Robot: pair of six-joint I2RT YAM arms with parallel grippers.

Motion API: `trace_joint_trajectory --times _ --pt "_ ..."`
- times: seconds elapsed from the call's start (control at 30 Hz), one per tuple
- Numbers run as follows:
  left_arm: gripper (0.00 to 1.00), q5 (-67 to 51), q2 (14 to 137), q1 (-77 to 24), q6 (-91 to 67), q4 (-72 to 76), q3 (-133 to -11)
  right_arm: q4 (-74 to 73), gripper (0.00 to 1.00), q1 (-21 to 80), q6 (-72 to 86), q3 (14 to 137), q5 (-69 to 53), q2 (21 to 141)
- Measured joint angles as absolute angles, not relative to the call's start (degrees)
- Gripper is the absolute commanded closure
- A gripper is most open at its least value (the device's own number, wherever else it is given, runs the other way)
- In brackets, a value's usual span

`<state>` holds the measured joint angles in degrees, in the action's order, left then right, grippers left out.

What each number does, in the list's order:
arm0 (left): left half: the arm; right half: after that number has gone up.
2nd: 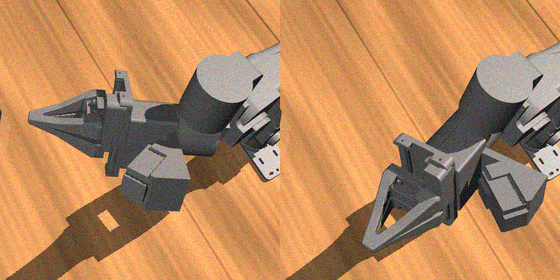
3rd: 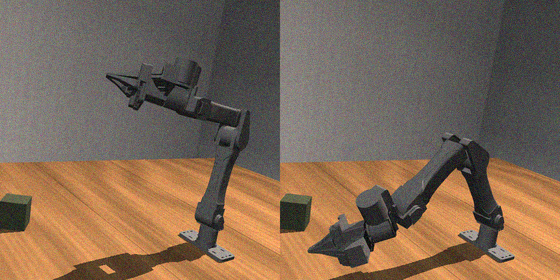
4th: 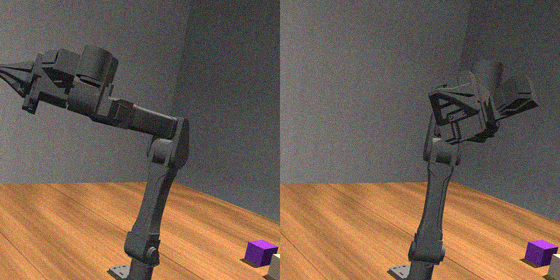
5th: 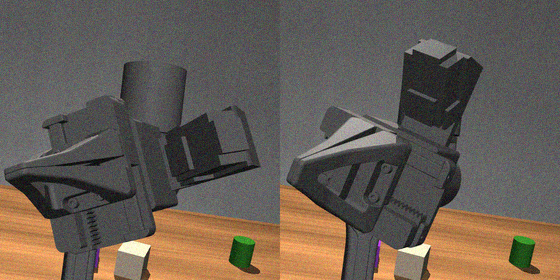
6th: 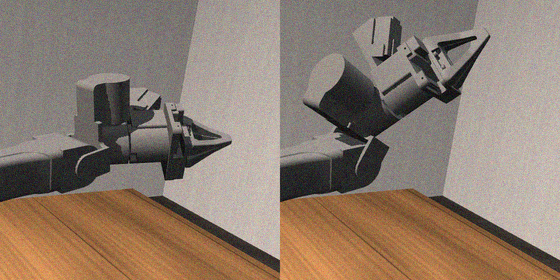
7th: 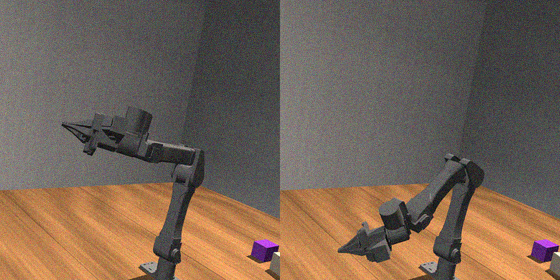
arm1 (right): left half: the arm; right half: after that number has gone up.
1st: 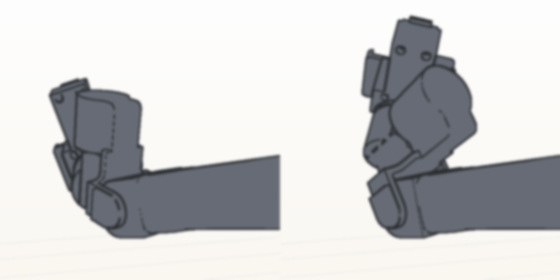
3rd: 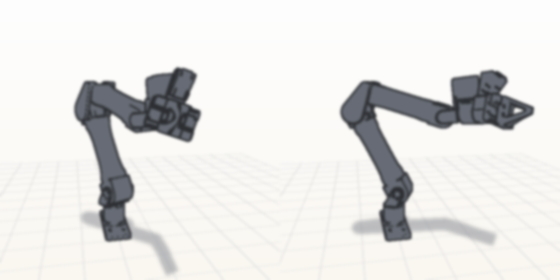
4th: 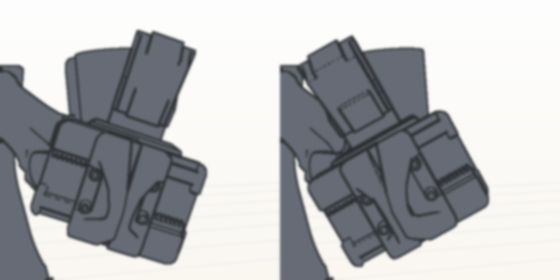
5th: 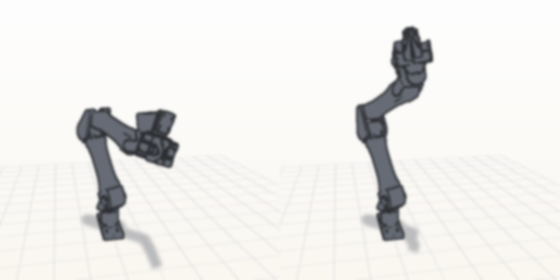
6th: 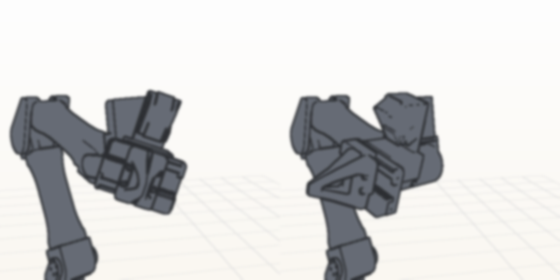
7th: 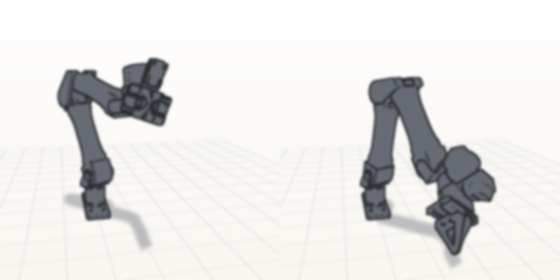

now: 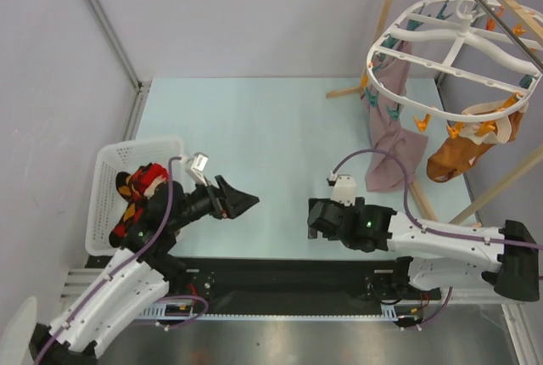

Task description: Clip the socks to the hanger

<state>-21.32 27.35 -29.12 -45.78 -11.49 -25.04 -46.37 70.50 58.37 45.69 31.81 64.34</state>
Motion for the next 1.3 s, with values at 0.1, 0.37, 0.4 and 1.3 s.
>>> trace_joint_trajectory --times 0.1,0.37,0.4,1.3 --pt "0.03 -18.33 34.11 -35.07 -43.20 -7.44 -29.04 -47.18 0.00 69.14 56.40 45.84 32.97 60.53" --pt "0.16 -16.60 48.01 -41.23 -36.97 12.58 -35.46 -53.91 0.01 70.74 50.74 59.59 41.47 48.25" --pt "0.18 -16.58 50.09 -42.02 -36.25 14.96 -36.62 -54.13 0.00 71.50 49.56 62.37 43.13 47.64" --pt "0.47 -15.09 101.91 -55.07 -20.01 59.92 -68.49 -54.11 0.21 70.70 18.20 102.06 68.01 60.36"
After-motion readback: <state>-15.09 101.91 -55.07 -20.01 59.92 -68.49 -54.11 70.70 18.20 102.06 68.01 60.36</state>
